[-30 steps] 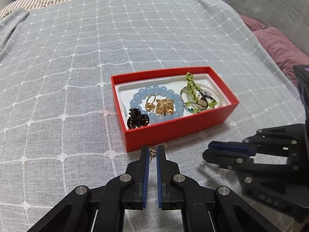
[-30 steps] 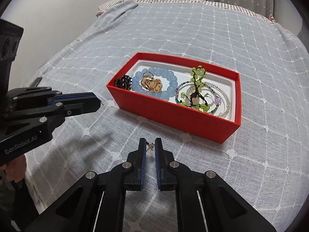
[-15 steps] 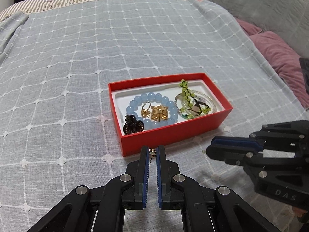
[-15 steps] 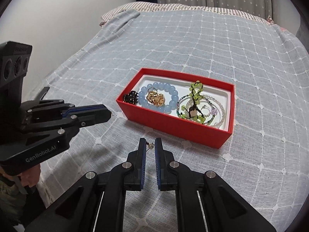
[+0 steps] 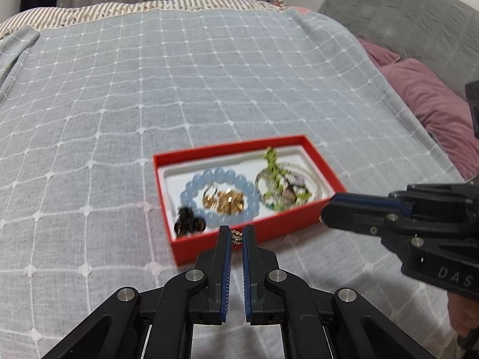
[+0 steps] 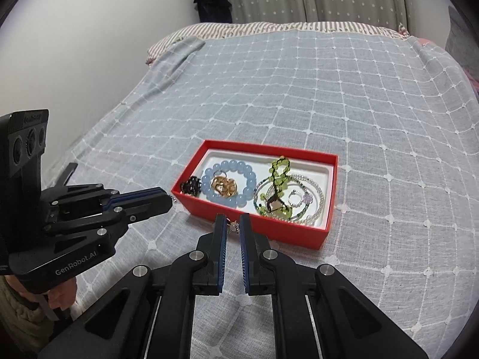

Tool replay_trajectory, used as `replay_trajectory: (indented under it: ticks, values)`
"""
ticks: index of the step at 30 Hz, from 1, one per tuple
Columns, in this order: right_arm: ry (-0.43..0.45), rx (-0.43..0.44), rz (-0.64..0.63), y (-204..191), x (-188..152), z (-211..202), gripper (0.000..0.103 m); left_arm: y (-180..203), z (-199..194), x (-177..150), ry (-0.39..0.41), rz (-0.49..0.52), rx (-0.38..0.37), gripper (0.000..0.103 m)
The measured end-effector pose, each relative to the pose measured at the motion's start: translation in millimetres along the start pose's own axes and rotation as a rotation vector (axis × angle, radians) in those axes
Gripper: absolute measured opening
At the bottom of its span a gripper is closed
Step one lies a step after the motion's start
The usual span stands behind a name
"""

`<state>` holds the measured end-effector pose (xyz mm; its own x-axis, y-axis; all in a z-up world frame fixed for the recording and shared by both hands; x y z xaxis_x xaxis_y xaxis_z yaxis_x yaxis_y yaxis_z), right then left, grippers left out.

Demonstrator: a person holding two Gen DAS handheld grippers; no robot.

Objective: Organize jewelry
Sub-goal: 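Carry both earrings over the red box and open both tools to drop them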

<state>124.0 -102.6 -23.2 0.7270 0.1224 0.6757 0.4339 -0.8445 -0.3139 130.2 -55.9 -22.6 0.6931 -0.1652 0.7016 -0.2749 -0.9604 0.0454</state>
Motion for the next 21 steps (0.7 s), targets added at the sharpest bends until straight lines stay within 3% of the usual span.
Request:
replay_trajectory:
  ticks: [5, 13, 21]
  values:
    - [0.026, -0.013, 0.019, 11, 10, -4, 0.009, 2, 7, 14, -0.008, -0.02, -0.024, 0.002]
    - [0.045, -0.034, 0.057, 37, 24, 2, 0.009, -3, 32, 31, -0.076, -0.162, -0.158, 0.002]
    - [0.045, -0.013, 0.091, 49, 33, 13, 0.009, -1, 56, 39, -0.088, -0.164, -0.13, 0.002]
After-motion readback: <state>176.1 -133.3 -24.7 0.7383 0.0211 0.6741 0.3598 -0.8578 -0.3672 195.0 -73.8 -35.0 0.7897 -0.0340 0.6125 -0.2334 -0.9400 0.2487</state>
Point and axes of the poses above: each gripper's, at about its wrist camera, not at the fingertips, and z roughly the way its jaws point, y to its right, x to its top, the point moved 10 cm from there along z, roughly the way its jaws point, and after that the axes turned 9 degrees about x, right-handed, at the moved point
